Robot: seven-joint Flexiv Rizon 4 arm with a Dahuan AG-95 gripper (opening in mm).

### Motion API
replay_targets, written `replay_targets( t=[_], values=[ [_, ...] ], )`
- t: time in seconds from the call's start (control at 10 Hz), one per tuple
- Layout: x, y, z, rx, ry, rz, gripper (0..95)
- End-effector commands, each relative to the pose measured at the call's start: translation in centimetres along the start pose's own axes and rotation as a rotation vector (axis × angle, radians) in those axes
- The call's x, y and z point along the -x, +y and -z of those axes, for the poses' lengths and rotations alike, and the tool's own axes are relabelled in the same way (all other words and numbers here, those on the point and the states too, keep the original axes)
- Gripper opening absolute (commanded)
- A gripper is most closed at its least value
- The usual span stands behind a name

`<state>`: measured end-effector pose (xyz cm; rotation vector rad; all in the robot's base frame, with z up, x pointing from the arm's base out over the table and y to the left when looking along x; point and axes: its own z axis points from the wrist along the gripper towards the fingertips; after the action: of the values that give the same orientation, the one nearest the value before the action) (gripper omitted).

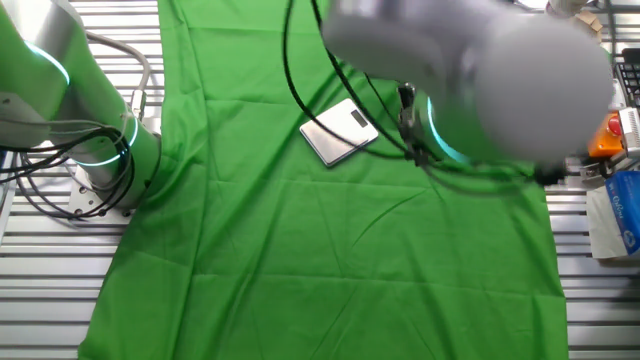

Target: Rotate the steering wheel 90 degrees counterclockwise

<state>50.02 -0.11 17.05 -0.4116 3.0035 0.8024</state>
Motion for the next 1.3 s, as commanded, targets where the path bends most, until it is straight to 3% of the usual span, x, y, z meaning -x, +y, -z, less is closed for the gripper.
replay_targets(
  t=[0.1, 0.4, 0.8, 1.3],
  values=[
    [0.01, 0.07, -0.1, 0.023, 0.035, 0.029, 0.0],
    [0.01, 0.07, -0.1, 0.026, 0.052, 0.025, 0.0],
    [0.01, 0.07, -0.1, 0.046, 0.057, 0.03, 0.0],
    [0.01, 0.07, -0.1, 0.05, 0.061, 0.036, 0.0]
  ],
)
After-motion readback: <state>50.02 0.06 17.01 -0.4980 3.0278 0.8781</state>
